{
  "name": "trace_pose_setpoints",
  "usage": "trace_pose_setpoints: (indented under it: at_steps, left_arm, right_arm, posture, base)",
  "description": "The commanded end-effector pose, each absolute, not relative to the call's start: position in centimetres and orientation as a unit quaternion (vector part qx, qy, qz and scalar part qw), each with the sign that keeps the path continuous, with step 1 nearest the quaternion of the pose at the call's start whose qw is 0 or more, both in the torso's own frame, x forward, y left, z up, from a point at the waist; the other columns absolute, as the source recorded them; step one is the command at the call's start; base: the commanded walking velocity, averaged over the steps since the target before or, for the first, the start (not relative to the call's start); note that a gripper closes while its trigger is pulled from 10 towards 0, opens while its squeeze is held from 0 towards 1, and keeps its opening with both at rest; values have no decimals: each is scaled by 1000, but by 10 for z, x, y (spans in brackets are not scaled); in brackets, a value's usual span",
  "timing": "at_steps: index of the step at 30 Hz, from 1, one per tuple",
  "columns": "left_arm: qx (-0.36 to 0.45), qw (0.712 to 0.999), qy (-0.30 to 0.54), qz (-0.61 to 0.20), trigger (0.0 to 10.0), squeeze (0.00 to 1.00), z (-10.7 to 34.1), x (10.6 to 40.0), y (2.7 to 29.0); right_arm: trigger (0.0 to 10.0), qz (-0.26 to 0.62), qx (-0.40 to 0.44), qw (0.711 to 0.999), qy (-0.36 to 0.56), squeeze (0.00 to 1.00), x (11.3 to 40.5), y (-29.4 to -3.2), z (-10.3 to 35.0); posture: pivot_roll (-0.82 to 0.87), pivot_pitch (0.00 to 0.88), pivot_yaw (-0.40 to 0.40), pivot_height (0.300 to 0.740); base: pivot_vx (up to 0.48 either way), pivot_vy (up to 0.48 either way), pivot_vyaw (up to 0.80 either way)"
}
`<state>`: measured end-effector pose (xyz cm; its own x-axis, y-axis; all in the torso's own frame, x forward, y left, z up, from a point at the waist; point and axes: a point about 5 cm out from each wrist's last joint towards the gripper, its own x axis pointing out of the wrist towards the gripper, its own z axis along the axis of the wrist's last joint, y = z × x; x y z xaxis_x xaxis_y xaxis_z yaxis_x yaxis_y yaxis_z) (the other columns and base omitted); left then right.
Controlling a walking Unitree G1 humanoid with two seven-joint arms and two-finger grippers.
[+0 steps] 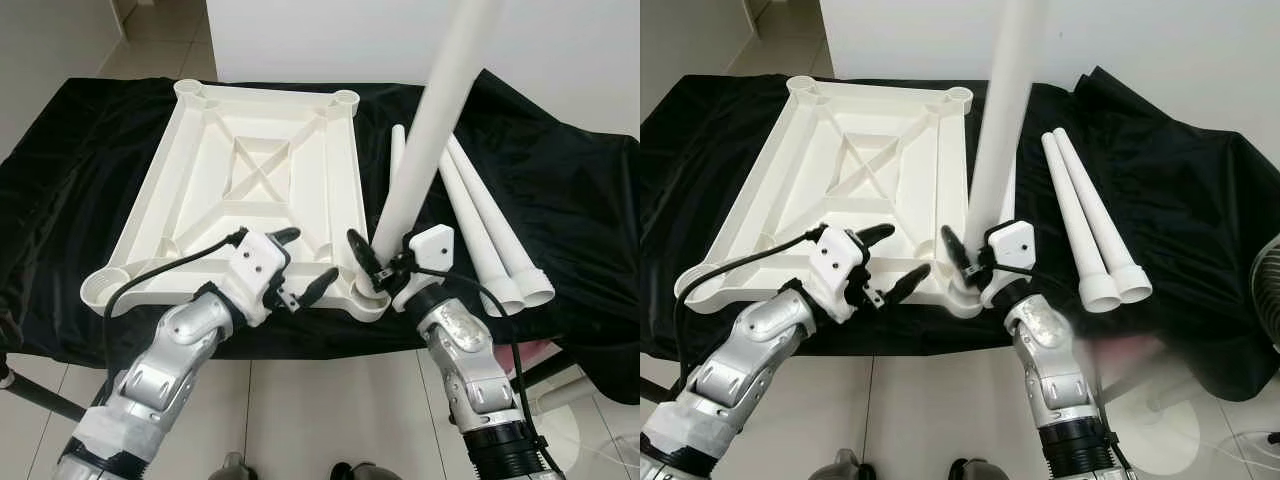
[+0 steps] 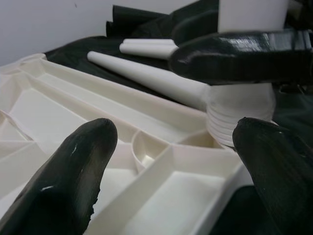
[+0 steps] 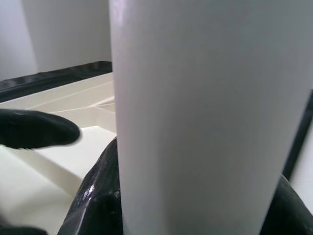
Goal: Building children table
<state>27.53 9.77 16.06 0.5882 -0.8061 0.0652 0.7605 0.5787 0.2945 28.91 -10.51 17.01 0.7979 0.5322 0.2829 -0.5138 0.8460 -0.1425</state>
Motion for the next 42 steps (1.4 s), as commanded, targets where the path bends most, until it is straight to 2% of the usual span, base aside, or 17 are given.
trace_pose_setpoints:
  at_steps: [1,10,16,42]
  left_arm:
    - [127,876,-100,-454,10000,0,160,272,95]
    - [140,866,-77,-474,10000,0,149,265,99]
    - [143,869,-74,-468,10000,0,148,266,102]
    - [156,872,-78,-458,10000,0,152,273,108]
  right_arm:
    - [10000,285,-34,949,-135,0,288,-104,159]
    - [10000,320,-74,939,-106,0,281,-99,143]
    - [10000,318,-91,940,-89,0,274,-109,134]
    - [10000,276,-71,956,-73,0,275,-126,122]
  posture:
    - [52,85,-38,740]
    - [62,93,-52,740]
    - [63,100,-54,740]
    - [56,117,-27,740]
  base:
    - [0,0,0]
    - [0,0,0]
    - [0,0,0]
    - [0,0,0]
